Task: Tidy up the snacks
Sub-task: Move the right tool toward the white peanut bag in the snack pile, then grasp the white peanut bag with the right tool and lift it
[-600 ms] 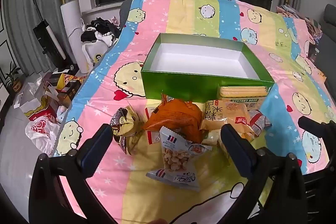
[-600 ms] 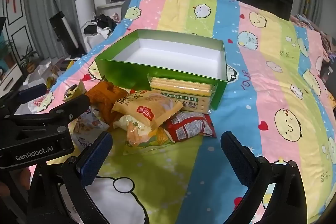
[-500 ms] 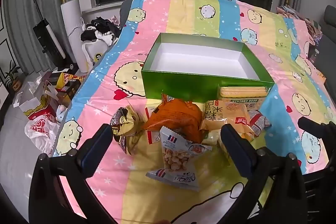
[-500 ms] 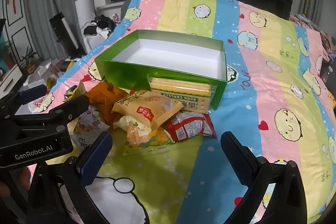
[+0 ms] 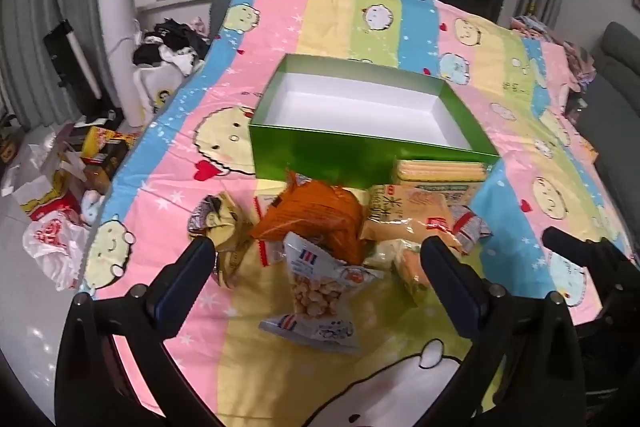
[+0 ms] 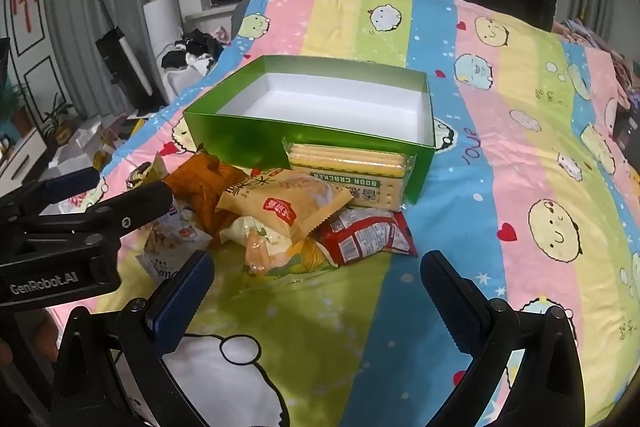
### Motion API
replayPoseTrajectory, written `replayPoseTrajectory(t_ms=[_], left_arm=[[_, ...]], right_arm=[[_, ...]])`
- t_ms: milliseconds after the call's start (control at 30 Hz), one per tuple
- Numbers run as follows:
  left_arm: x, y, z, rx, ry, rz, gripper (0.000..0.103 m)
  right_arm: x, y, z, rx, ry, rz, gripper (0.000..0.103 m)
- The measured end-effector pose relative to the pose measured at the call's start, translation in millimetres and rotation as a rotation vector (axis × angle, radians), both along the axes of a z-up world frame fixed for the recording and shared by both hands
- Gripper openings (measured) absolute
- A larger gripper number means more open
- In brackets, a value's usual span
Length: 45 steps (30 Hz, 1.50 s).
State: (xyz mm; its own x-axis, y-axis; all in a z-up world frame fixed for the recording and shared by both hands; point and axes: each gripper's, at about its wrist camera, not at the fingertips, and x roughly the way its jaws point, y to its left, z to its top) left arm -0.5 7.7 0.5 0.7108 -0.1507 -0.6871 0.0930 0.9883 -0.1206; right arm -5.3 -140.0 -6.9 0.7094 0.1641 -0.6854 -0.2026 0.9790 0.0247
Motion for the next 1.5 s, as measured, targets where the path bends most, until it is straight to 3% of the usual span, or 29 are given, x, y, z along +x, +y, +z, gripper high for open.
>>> replayPoseTrajectory(t_ms=[167, 300, 500, 933, 1333, 1433, 1500], left_arm=[[-0.2, 18.0, 6.5, -0.103, -0.002, -0.054, 0.103], [3.1, 46.6, 3.9, -0.222, 0.02, -0.031, 0.103], [7.5, 66.9, -8.5, -0.332, 0.08, -0.013, 0.103], [3.8, 48.3, -19.9, -0.227, 0.123, -0.139, 0.101], [14.1, 38.8, -42.5, -0.213, 0.209, -0.192, 0.076], [16.0, 38.2, -47.0, -0.225, 0.226, -0.196, 0.073], [18.6, 39.5, -51.2, -0.249, 0.246, -0.202, 0.065]], right_arm=[[-5.3, -2.7, 3.1, 0.022, -0.015, 0.006, 0.103], [-6.1, -7.5, 1.8, 0.051, -0.009, 0.02, 0.103], [-8.3, -10.8, -3.6, 0.127, 0.009, 0.054, 0.103], [-5.1, 25.8, -34.1, 0.236, 0.117, 0.21, 0.103], [9.3, 55.3, -49.7, 0.327, 0.18, 0.331, 0.097], [13.7, 63.0, -52.6, 0.315, 0.182, 0.344, 0.091], [15.7, 67.6, -54.0, 0.303, 0.183, 0.353, 0.088]])
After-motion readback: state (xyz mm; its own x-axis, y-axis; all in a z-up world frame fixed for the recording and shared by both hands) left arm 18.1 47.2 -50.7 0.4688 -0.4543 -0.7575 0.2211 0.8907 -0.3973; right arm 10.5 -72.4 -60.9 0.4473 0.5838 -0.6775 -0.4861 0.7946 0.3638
